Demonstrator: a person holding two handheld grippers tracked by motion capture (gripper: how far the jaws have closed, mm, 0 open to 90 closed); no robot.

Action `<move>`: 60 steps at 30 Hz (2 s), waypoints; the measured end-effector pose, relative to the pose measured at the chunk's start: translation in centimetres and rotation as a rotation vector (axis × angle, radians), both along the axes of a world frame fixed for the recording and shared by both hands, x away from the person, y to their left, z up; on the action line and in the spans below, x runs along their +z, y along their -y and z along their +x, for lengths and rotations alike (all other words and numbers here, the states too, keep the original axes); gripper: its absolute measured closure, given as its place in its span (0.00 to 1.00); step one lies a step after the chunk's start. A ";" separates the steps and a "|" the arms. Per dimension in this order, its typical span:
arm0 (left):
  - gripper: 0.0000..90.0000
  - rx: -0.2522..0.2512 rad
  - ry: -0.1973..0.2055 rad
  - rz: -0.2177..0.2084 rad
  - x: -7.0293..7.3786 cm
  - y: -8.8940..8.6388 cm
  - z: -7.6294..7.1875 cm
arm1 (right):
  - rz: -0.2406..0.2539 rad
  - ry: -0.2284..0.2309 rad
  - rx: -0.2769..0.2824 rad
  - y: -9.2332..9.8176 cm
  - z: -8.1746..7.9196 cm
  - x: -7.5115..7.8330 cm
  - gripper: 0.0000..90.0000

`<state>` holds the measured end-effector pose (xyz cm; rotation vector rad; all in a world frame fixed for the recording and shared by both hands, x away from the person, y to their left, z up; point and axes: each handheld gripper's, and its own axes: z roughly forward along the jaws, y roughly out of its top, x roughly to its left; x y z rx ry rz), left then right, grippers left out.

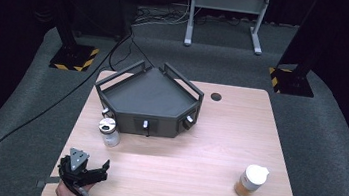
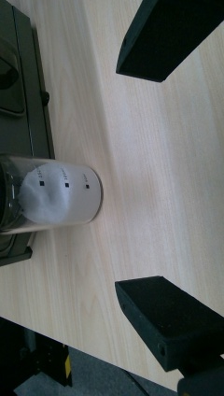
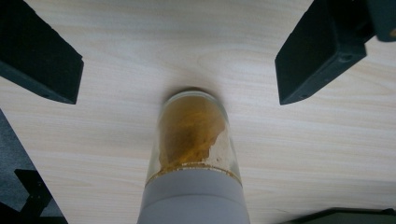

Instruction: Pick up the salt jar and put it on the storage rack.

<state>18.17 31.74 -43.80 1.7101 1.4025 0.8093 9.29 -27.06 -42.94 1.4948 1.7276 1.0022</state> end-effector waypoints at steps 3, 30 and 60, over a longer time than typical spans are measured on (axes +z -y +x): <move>0.00 -0.011 -0.004 0.007 0.1 0.2 0.4 | -0.001 0.008 -0.003 0.0 0.0 0.0 0.00; 0.00 -0.042 -0.059 0.017 0.4 1.1 7.6 | -0.005 -0.010 0.037 -0.2 0.4 -0.2 0.00; 0.17 -0.027 -0.081 -0.015 -0.7 0.7 11.4 | -0.005 -0.028 0.056 0.1 0.6 -0.2 0.00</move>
